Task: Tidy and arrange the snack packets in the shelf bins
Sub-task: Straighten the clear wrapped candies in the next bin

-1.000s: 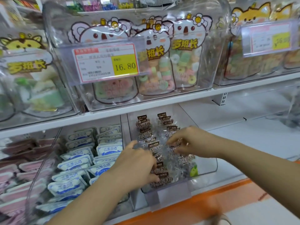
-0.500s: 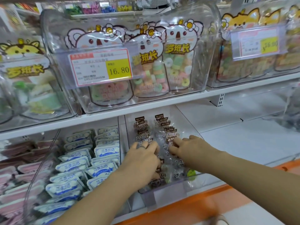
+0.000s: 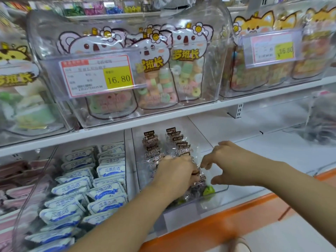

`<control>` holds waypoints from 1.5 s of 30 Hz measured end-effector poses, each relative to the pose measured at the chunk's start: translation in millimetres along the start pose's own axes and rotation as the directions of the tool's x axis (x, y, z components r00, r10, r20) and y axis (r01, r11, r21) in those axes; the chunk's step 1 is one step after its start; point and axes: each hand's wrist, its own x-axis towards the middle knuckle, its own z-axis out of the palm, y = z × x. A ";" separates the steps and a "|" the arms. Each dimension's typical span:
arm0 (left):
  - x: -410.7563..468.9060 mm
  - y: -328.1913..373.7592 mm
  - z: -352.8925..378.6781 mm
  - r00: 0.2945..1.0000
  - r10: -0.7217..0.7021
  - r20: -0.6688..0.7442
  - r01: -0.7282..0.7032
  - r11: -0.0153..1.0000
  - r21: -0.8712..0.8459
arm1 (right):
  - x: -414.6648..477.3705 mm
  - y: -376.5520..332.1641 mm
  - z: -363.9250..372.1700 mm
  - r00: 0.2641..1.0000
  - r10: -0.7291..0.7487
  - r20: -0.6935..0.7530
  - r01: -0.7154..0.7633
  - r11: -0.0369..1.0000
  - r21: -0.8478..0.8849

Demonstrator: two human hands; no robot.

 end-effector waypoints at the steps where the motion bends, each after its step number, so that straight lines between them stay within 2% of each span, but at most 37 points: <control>1: 0.5 1.2 0.3 1.000 -0.003 0.002 0.003 1.000 0.015 | -0.2 -2.0 5.2 1.000 -0.003 0.011 0.004 0.999 -0.053; 4: -6.7 -6.7 -4.6 1.000 -0.022 0.014 0.021 1.000 0.020 | 1.9 -10.7 19.3 0.999 -0.016 0.049 0.029 0.965 -0.261; 6: -15.9 -19.1 -8.4 0.998 -0.047 0.045 0.043 0.996 0.083 | 5.1 -15.7 23.8 0.999 -0.030 0.032 0.039 0.942 -0.333; 9: -28.6 -35.8 -7.9 0.979 -0.141 0.147 0.092 0.951 0.297 | 16.3 -22.6 26.8 0.999 -0.048 -0.025 0.039 0.961 -0.273; 12: -28.1 -36.9 -3.3 0.952 -0.216 0.217 0.103 0.893 0.437 | 34.3 -28.8 29.0 0.997 -0.054 0.057 0.063 0.982 -0.179; 17: -17.6 -36.7 -3.8 0.930 -0.262 0.257 0.119 0.878 0.463 | 52.2 -30.2 28.4 0.985 0.002 0.172 0.031 0.982 -0.185; 22: -25.5 -38.6 -8.4 0.937 -0.175 0.302 0.031 0.903 0.429 | 41.9 -33.1 31.0 0.969 0.007 0.245 0.044 0.978 -0.202; 27: -20.8 -38.1 -23.4 0.917 -0.197 0.347 0.152 0.976 0.153 | 30.9 -33.5 30.9 0.999 0.042 0.021 -0.035 0.968 -0.247; 30: -6.9 -36.5 -29.4 0.957 -0.158 0.243 0.157 0.987 0.025 | 15.4 -28.8 23.9 0.994 0.107 -0.037 -0.111 0.986 -0.125; 34: 27.5 -33.8 -11.3 0.984 -0.090 0.153 0.095 0.995 -0.022 | 1.0 -19.0 28.2 0.971 0.210 -0.116 -0.196 0.973 0.121; 38: 58.2 -41.5 8.3 0.984 -0.033 0.177 0.032 0.999 0.013 | 0.1 -20.8 45.1 0.978 0.163 -0.130 -0.146 0.981 0.129; 40: 67.5 -43.7 11.8 0.972 -0.053 0.227 0.040 0.998 0.057 | 3.3 -18.1 50.5 0.976 0.146 -0.164 -0.125 0.983 0.132; 45: 74.1 -42.6 7.2 0.939 -0.124 0.320 0.077 0.985 0.156 | 12.9 -10.4 61.7 0.917 0.097 -0.387 -0.028 0.983 0.181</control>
